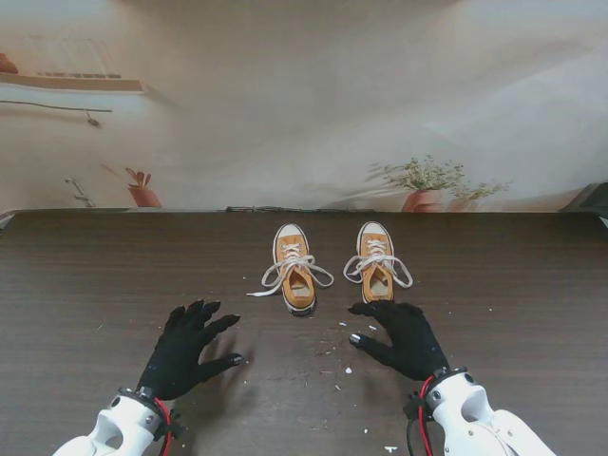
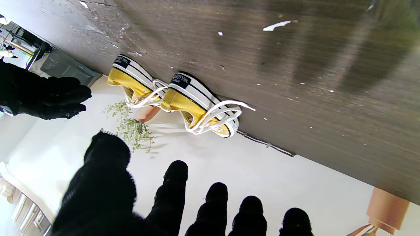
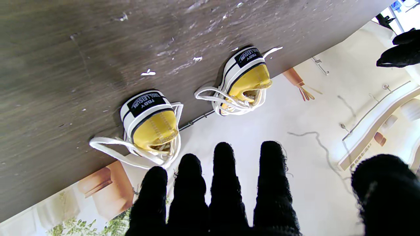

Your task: Tie the shoelaces into a bow on the shoes

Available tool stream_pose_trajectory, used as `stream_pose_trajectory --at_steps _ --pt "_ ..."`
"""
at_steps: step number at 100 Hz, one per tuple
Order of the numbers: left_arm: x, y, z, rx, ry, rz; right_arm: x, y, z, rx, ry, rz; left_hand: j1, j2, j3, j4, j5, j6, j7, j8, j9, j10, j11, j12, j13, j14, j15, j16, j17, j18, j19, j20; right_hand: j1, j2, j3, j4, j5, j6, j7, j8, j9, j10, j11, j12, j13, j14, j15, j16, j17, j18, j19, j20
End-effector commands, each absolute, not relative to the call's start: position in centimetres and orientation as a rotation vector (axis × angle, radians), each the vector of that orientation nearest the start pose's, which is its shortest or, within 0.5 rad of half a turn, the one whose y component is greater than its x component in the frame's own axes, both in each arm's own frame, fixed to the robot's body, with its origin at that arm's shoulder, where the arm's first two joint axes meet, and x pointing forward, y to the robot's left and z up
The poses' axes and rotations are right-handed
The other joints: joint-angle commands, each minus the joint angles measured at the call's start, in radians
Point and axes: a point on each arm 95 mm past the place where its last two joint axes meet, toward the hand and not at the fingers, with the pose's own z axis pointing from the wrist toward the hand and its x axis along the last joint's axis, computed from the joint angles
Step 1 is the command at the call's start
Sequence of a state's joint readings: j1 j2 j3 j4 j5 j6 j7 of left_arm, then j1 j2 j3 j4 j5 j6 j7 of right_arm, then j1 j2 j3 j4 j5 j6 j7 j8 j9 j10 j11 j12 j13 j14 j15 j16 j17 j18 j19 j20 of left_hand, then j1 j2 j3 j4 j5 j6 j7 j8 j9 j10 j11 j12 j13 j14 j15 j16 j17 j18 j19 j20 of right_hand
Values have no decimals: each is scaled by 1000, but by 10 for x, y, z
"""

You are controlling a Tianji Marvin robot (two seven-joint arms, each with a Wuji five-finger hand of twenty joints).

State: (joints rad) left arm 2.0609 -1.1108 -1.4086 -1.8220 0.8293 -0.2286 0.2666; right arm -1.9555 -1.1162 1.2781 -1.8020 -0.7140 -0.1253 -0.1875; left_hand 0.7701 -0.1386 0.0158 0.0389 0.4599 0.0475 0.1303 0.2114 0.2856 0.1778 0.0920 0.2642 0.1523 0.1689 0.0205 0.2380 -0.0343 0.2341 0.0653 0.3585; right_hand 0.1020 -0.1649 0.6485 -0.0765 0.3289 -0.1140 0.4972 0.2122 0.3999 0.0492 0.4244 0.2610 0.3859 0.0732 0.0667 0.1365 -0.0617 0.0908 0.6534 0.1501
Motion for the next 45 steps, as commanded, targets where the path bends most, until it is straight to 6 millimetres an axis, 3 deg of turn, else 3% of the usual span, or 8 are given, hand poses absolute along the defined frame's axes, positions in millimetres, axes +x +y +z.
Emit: stream_pose_trajectory --at_steps 1,45 --pt "264 17 -349 -1403 1296 -1798 283 20 -356 -2038 -1697 -2367 -12 25 -17 20 17 54 -1 -15 1 -7 3 -24 -4 -9 -2 -29 0 -58 -5 -17 3 -8 -16 28 -1 -20 12 -12 -14 -15 4 -9 9 -6 -28 -15 -10 -25 -20 -7" --pt "266 15 -352 -1425 1302 -1798 283 24 -357 -2058 -1712 -2339 -5 26 -17 22 30 57 2 -13 4 -3 6 -23 -3 -7 -1 -28 4 -58 -3 -19 7 -20 11 26 16 -10 18 -2 -6 -5 18 -2 29 9 -31 -4 3 -17 -23 6"
